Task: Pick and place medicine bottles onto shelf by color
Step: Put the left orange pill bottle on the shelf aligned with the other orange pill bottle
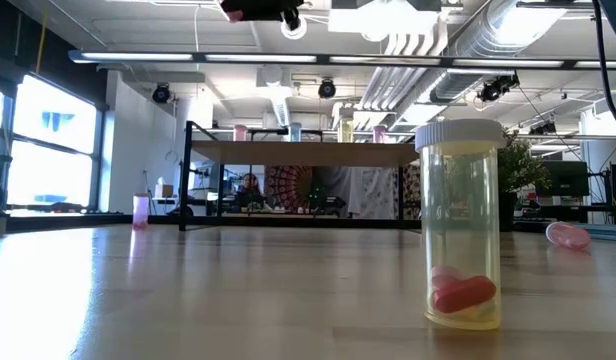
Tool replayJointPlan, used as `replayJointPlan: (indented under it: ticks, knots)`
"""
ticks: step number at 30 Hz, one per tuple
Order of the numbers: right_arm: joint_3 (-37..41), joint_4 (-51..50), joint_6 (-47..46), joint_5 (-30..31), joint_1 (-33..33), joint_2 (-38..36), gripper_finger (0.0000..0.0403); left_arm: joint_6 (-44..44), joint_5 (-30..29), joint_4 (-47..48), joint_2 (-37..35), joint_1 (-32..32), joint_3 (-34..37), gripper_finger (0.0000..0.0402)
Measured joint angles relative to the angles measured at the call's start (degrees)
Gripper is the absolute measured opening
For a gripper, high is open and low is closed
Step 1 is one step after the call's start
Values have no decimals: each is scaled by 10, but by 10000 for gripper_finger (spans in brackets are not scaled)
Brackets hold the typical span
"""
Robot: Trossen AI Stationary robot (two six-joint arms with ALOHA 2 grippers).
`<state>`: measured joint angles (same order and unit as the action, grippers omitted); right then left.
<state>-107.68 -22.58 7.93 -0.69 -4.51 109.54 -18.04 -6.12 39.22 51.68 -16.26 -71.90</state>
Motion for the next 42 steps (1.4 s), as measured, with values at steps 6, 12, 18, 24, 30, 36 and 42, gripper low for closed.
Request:
replayJointPlan:
  ticks: [6, 12, 18, 24, 30, 36, 42]
  knots:
    - [0, -23, -16, 6, 0, 0, 83, 2, 63, 5, 46, -33, 0, 239]
    - [0, -42, -41, 7, 0, 0, 83, 11, 102, 9, 77, -40, 0, 239]
    - [1, -52, -51, 7, 0, 0, 83, -5, 100, 63, 94, -52, 0, 239]
    - [1, -55, -59, 9, 0, 1, 83, 7, 105, 77, 98, -60, 0, 239]
    - [1, -55, -65, 7, 1, 1, 83, 22, 111, 77, 104, -60, 0, 239]
    - [1, -55, -65, 7, 1, 1, 83, 37, 120, 77, 124, -60, 0, 239]
    - [1, -54, -65, 7, 1, 1, 83, 43, 121, 77, 131, -60, 0, 239]
